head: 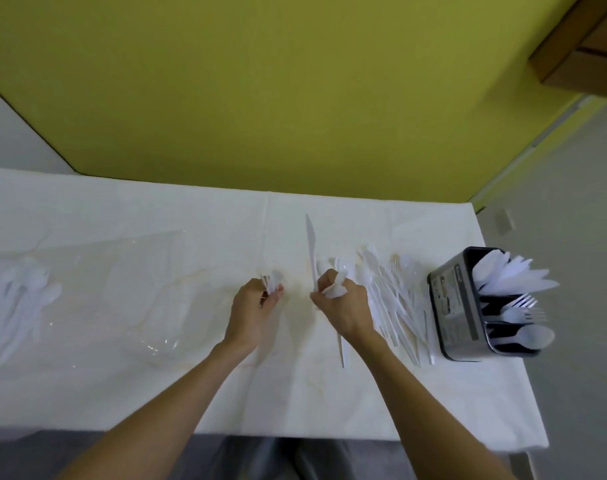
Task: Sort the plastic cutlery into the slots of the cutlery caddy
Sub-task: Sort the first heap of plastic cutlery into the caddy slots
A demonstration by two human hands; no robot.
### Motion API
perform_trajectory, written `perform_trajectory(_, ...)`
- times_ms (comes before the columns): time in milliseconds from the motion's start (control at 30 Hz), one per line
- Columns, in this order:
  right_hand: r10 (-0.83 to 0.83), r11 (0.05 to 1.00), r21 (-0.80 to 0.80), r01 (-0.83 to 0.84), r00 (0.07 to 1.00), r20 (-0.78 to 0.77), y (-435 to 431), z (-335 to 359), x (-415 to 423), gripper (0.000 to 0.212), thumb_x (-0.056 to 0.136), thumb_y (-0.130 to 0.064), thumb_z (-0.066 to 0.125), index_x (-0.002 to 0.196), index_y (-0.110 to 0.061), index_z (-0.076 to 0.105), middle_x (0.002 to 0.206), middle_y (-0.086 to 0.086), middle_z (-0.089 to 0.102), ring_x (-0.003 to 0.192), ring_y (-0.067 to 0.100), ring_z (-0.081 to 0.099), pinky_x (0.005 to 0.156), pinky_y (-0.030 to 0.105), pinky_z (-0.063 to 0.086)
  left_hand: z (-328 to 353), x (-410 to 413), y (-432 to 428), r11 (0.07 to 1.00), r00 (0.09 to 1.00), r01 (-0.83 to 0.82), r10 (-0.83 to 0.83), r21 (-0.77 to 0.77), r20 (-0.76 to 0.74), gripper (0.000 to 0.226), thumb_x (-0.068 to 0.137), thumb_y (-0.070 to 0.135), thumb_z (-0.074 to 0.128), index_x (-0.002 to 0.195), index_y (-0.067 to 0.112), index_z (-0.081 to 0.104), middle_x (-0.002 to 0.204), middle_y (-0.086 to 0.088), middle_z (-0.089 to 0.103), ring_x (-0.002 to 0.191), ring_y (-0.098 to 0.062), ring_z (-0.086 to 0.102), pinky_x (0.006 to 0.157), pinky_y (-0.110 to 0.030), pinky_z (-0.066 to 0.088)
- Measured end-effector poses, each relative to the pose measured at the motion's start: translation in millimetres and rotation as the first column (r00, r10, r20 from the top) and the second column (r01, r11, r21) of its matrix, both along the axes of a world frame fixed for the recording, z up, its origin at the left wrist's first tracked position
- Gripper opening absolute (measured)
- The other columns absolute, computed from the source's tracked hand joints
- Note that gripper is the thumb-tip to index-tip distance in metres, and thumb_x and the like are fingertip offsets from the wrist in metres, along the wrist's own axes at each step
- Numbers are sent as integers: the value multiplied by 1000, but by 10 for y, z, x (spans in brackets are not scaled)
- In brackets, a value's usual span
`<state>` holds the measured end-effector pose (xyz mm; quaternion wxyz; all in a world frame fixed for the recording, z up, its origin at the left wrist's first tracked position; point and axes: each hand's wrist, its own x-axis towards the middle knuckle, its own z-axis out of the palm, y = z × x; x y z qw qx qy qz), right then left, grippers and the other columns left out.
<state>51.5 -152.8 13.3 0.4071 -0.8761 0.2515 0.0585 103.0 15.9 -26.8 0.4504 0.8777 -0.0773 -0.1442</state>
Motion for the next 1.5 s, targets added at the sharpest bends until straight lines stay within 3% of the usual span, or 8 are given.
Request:
perform_trajectory(267,-338,899,366,241,913,229,-679,700,-375,5,83,-13,74,84,-10,71,76,4,73,72,17,73,70,41,62,597,35,-623,984,996,93,-91,-150,22,10,93,28,60,96,21,67,86,5,71,81,-7,65,66,-14,44)
perform_trajectory(533,-781,582,583,566,590,206,-1913,1266,-1045,12,78,-2,78,76,0,67,75,13,67,57,14,68,53,20,56,1168,-286,-1828,849,947,189,-290,-493,-137,5,87,22,69,89,17,68,84,-5,72,83,-19,70,88,-36,57)
perform_trajectory(700,-869,494,465,735,439,230,-2163,1023,-1099,15,77,-11,81,69,-9,69,76,11,72,55,15,69,61,29,59,1177,-521,-2443,846,947,181,-288,-501,-143,6,89,25,65,83,25,66,82,1,72,82,-15,71,89,-41,57)
perform_trajectory(900,-719,691,239,682,618,318,-2161,958,-1048,10,78,-13,80,74,-8,72,70,6,71,47,1,65,48,12,51,1095,-732,-2734,909,944,327,-328,-258,41,11,92,29,59,92,20,66,83,2,67,77,-15,60,66,-19,45)
perform_trajectory(1067,-516,846,-22,533,829,215,-2260,899,-1049,16,75,-18,82,77,-6,71,67,0,67,56,3,61,51,17,45,1005,-767,-2864,897,895,439,-430,-56,117,15,93,19,57,96,6,64,91,-8,63,82,-22,59,69,-26,41)
perform_trajectory(1200,-414,894,-97,437,890,192,-2322,815,-1056,22,71,-22,84,82,-7,72,77,1,70,72,13,65,52,14,43,945,-773,-2929,854,836,516,-520,73,173,14,92,13,52,100,4,60,90,-11,60,86,-30,59,64,-26,35)
perform_trajectory(1400,-291,943,-122,311,944,155,-2377,847,-1123,13,70,-15,79,82,-13,76,73,-7,66,64,1,58,50,5,40,863,-738,-2914,822,804,553,-569,136,170,19,92,14,57,109,7,55,109,-11,57,103,-26,55,77,-27,40)
perform_trajectory(1500,-280,945,-134,299,949,143,-2409,861,-1113,21,69,-13,73,89,-6,73,74,8,67,63,10,54,50,16,39,841,-722,-2890,824,808,554,-567,118,159,19,91,8,56,111,7,55,113,-11,57,105,-26,55,83,-30,44)
